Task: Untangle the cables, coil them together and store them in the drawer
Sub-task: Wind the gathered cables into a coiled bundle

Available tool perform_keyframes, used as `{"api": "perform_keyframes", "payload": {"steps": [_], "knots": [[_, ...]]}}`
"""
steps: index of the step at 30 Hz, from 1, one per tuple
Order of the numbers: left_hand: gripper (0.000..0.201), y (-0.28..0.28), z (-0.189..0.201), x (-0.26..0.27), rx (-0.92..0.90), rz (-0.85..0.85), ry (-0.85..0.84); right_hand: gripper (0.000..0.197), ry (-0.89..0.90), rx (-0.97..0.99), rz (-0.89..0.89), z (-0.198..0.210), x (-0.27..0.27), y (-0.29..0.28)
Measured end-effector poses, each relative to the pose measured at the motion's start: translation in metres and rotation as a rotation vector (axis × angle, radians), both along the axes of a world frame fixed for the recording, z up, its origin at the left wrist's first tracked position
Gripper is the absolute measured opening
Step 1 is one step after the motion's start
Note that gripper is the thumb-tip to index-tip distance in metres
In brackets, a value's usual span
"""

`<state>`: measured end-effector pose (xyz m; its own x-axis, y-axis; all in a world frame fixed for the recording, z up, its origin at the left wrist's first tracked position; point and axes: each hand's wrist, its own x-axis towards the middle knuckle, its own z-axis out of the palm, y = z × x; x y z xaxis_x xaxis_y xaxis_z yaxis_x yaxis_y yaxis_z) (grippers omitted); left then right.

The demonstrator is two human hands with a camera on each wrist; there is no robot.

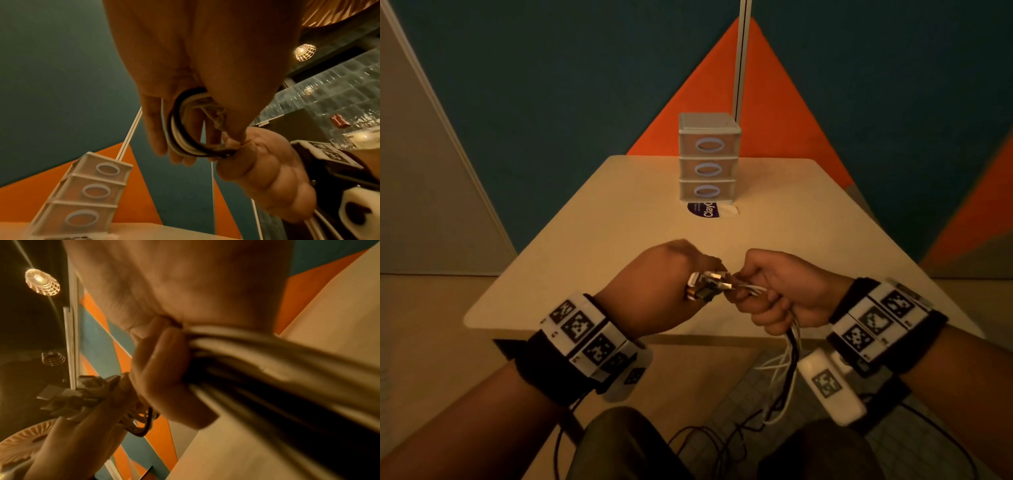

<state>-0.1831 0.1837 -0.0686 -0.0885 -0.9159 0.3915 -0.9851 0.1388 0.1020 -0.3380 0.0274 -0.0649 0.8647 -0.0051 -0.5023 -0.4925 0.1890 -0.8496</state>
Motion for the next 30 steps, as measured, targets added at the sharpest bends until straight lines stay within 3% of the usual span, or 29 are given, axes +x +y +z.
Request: {"api": "perform_keyframes", "payload": {"steps": [3,7,10,15,21,26,30], "knots": [[0.023,-0.001,-0.002,-0.002,0.146,0.016,0.009,0.044,0.013,-0.065,0.009,0.001,0.001,0.001],[0.025,-0.001,0.002,0.001,0.325,0.011,0.009,0.084,0.065,-0.282,0.104,0.009,0.001,0.008],[0.02,0.002,0.007,-0.004,0.387,-0.042,0.043,0.095,0.056,-0.405,0.184,0.015,0.002,0.009],[0.031,0.0,0.01,-0.016,0.433,0.096,-0.081,0.085,0.047,-0.717,0.354,0.027,0.008,0.014],[0.034,-0.012,0.011,-0.026,0.492,0.209,-0.239,0.035,0.124,-1.002,0.421,0.037,0.029,0.024],[0.031,-0.014,0.012,-0.033,0.487,0.267,-0.335,0.01,0.228,-1.038,0.39,0.029,0.042,0.033],[0.027,-0.012,0.008,-0.031,0.497,0.328,-0.354,0.012,0.195,-1.06,0.333,0.015,0.042,0.038]]}}
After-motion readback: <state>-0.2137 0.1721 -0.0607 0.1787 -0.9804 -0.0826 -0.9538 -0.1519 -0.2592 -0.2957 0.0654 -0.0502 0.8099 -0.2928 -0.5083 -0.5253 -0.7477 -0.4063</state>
